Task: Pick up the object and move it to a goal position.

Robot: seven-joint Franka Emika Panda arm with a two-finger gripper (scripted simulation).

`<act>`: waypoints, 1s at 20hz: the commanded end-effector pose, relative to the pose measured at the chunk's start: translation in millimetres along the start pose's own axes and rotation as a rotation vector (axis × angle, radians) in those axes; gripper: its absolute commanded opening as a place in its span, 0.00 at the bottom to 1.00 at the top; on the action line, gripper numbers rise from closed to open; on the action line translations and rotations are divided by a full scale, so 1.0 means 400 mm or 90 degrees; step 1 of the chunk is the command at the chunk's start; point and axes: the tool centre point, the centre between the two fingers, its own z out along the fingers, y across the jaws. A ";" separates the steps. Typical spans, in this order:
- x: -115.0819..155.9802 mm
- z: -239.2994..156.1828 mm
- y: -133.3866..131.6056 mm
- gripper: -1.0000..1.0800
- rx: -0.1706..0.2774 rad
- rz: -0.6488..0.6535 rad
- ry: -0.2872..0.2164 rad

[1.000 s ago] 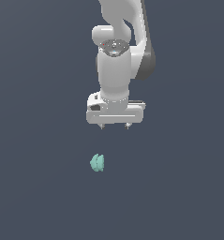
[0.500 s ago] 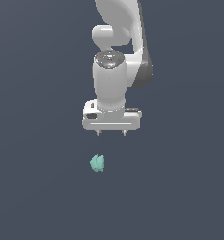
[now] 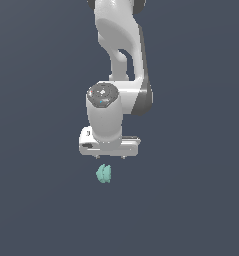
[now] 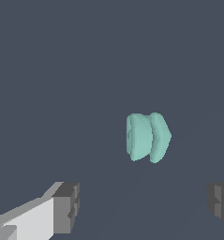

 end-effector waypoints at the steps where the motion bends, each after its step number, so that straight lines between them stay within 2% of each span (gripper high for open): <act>1: 0.020 0.036 0.024 0.96 -0.002 0.001 -0.007; 10: 0.057 0.120 0.079 0.96 -0.005 0.002 -0.022; 20: 0.061 0.145 0.089 0.96 -0.005 0.003 -0.025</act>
